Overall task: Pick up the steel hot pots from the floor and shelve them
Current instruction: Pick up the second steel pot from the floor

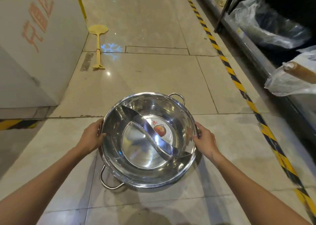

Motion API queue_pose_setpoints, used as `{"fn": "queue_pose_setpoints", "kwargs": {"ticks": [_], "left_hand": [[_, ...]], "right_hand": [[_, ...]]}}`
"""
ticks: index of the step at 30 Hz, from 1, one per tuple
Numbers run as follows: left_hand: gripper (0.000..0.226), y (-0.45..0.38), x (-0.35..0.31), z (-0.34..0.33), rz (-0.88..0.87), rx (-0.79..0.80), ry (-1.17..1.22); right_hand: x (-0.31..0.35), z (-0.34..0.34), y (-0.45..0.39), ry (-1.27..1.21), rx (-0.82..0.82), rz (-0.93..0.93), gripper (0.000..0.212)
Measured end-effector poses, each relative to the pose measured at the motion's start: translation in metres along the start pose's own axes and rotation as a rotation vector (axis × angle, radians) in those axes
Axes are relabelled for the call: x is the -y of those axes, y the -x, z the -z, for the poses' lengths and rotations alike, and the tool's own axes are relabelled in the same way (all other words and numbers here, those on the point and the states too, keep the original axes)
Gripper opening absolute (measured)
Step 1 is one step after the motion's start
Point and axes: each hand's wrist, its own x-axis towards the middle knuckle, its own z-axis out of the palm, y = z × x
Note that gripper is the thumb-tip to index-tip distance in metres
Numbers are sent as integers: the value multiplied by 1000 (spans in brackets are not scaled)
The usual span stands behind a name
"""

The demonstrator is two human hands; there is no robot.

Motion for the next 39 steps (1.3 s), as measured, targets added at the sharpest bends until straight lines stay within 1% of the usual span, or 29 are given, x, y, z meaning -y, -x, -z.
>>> {"fn": "queue_pose_setpoints", "kwargs": {"ticks": [3,5,8,11,15,17,20,22,24,26,28,30,34,37,38,39], "left_hand": [[53,15,-20,27,53,11,16],[55,29,-41,58,69,14,16],[56,51,-86,121,17,49,11],[59,72,-144,198,-31,72,4],[63,96,-229,297,-99,133,114],[62,109,-275,334,-128,138,128],[64,132,-347,379,-178,172,91],[64,149,-391,404,-220,198,59],[61,167,-430,422,-271,238,24],[55,183,-464,430,-371,277,6],[49,199,-491,429,-473,312,-7],[43,212,-515,424,-535,376,-24],[49,234,-557,413,-619,472,-61],[52,249,-584,403,-737,538,-81],[53,254,-592,399,-770,558,-92],[55,259,-602,395,-792,577,-100]], "right_hand": [[18,22,12,-36,-1,-21,52],[39,50,25,-64,12,-29,55],[79,111,51,-95,35,-29,56],[123,187,79,-106,30,-40,61],[187,288,121,-121,1,-51,64],[223,335,145,-135,-29,-78,64],[270,402,189,-149,-111,-98,61],[294,443,222,-158,-162,-153,60],[310,479,258,-144,-218,-222,57],[321,506,297,-145,-279,-269,55],[328,527,335,-132,-348,-320,53],[335,545,369,-102,-430,-357,50],[340,569,432,-104,-497,-465,40],[338,578,475,-92,-599,-532,26],[337,580,488,-79,-629,-563,26],[335,580,502,-85,-652,-598,19]]}}
